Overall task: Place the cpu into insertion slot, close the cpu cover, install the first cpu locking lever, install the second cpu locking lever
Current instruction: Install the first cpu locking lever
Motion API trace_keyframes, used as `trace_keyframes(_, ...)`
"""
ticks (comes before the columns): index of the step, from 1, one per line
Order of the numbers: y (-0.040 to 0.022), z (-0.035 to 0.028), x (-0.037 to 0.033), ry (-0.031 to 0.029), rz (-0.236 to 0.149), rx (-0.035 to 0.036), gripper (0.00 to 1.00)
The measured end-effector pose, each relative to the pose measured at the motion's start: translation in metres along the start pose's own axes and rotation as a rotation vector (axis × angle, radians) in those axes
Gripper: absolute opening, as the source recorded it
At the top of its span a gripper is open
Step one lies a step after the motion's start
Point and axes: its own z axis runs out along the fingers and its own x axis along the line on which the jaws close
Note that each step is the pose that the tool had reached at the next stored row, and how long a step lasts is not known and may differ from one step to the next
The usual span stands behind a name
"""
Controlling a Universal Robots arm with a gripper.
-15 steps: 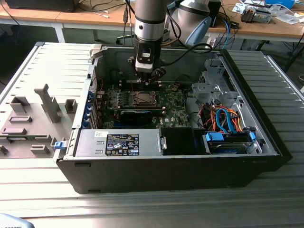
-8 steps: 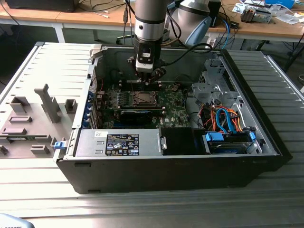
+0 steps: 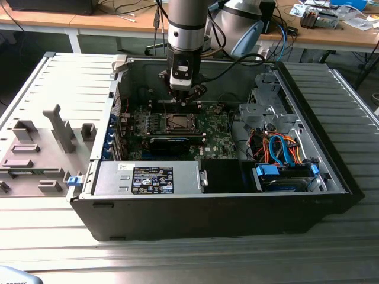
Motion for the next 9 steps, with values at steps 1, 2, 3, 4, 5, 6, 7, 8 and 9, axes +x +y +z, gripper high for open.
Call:
trace_keyframes(1,0.0000,0.0000,0.0000,0.0000,-0.001,0.0000,0.11)
trace_keyframes(2,0.0000,0.0000,0.0000,-0.0002,-0.003,-0.0001,0.11)
trace_keyframes(3,0.0000,0.0000,0.0000,-0.0003,-0.005,-0.0001,0.11)
trace_keyframes(4,0.0000,0.0000,0.0000,-0.0003,-0.007,-0.0001,0.11)
trace_keyframes(5,0.0000,0.0000,0.0000,-0.0004,-0.009,-0.0001,0.11)
trace_keyframes(6,0.0000,0.0000,0.0000,-0.0004,-0.009,0.0000,0.11)
trace_keyframes(7,0.0000,0.0000,0.0000,-0.0005,-0.010,-0.0001,0.11)
trace_keyframes(8,0.0000,0.0000,0.0000,-0.0005,-0.012,-0.0001,0.11)
trace_keyframes(9,0.0000,0.0000,0.0000,-0.0006,-0.015,-0.0001,0.11)
